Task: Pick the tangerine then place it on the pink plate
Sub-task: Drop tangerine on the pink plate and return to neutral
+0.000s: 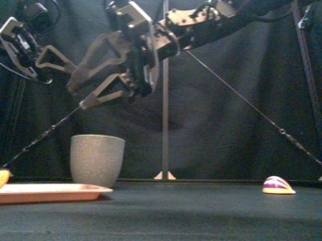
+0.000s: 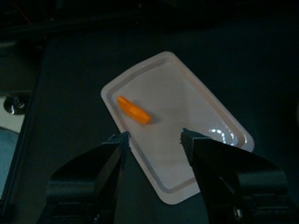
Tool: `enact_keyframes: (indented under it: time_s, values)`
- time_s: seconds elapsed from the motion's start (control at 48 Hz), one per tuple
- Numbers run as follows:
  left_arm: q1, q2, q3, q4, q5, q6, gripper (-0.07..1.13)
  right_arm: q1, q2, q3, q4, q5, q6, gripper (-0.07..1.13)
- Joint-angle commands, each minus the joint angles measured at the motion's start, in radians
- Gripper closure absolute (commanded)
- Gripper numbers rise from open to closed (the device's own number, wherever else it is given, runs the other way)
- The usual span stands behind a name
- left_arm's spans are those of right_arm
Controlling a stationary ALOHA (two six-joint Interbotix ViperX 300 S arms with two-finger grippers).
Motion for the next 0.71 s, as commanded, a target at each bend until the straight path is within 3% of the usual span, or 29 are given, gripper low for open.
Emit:
enact_keyframes:
  time_s: [0.021, 0.396, 0.708]
  values:
    - [0.006, 0.002, -0.012, 0.002, -0.005, 0.002, 0.97, -0.006, -0.127, 0.095, -0.008, -0.103, -0.002, 0.19]
    - [0.012, 0.003, -0.011, 0.0, -0.006, 0.002, 0.97, -0.038, -0.351, 0.399, -0.043, -0.428, -0.008, 0.19]
    - [0.014, 0.003, -0.008, 0.0, -0.005, 0.002, 0.97, -0.069, -0.42, 0.503, -0.095, -0.551, -0.009, 0.19]
